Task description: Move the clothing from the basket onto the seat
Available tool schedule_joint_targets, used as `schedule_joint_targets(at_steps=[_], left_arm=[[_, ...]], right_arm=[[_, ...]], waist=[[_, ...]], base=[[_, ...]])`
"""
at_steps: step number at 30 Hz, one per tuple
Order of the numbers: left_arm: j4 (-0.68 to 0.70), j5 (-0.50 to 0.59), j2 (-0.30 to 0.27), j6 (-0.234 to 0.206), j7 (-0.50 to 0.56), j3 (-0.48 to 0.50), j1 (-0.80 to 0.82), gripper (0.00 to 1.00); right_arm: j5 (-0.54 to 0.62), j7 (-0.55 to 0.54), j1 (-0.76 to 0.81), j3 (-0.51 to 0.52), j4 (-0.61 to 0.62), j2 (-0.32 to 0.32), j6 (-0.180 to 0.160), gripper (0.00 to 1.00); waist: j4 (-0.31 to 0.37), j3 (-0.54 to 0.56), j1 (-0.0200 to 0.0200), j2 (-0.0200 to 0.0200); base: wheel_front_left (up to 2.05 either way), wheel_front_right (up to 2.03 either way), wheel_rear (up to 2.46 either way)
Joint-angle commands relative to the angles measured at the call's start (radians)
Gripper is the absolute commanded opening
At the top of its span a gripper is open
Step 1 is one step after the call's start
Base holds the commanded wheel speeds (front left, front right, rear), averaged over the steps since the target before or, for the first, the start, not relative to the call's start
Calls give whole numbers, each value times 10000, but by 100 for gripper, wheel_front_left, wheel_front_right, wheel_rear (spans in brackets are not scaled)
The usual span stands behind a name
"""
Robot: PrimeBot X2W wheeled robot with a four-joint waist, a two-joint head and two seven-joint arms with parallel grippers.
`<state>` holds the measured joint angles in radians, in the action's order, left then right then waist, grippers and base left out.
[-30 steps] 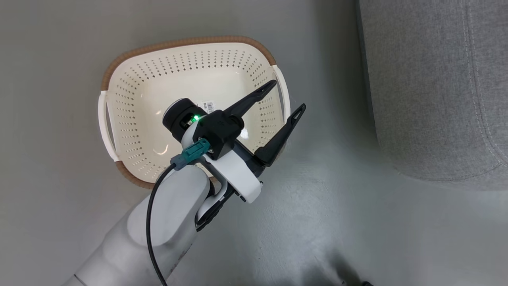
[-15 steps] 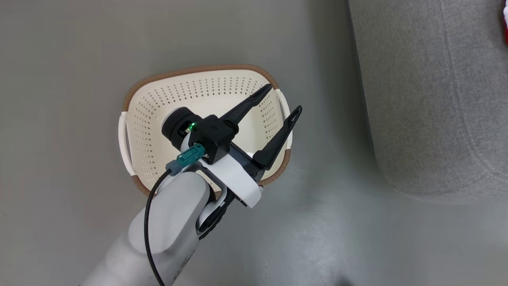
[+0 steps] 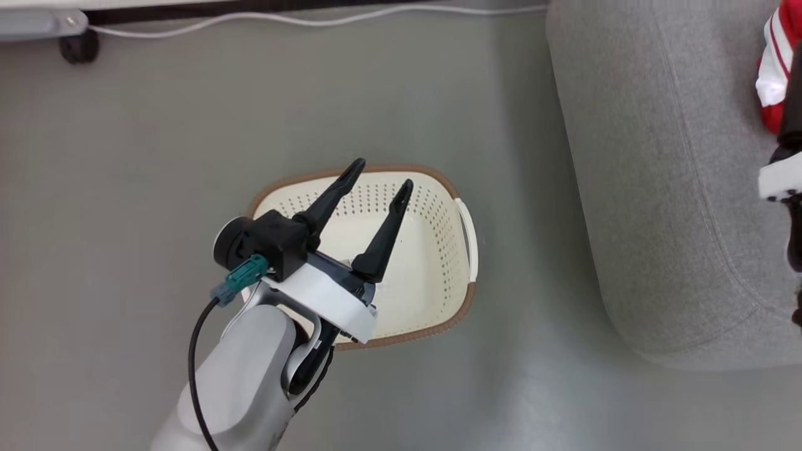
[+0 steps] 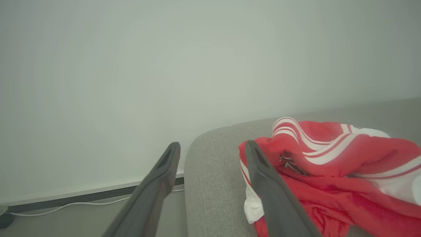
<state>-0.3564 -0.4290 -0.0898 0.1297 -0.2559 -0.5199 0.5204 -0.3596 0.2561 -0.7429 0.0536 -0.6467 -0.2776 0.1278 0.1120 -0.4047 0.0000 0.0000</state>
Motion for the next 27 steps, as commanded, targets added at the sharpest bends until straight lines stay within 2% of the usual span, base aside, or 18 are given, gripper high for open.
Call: schedule_joint_targets(at_steps=[1, 15, 27], left_arm=[[233, 87, -91, 10, -59, 355, -91, 100], [-55, 1066, 79, 10, -59, 2900, -1647, 100], [-23, 1961, 224, -57, -59, 4909, -2860, 100]], right_arm=[[-73, 57, 285, -193, 301, -55, 29, 100], [-550, 57, 1719, -1692, 871, 234, 29, 100], [-483, 57, 2945, -2213, 1370, 742, 29, 100]], waist=[[-237, 366, 0, 0], [-1393, 2229, 0, 0], [-1571, 3004, 0, 0]], base=[[0, 0, 0], [0, 0, 0], [0, 0, 0]])
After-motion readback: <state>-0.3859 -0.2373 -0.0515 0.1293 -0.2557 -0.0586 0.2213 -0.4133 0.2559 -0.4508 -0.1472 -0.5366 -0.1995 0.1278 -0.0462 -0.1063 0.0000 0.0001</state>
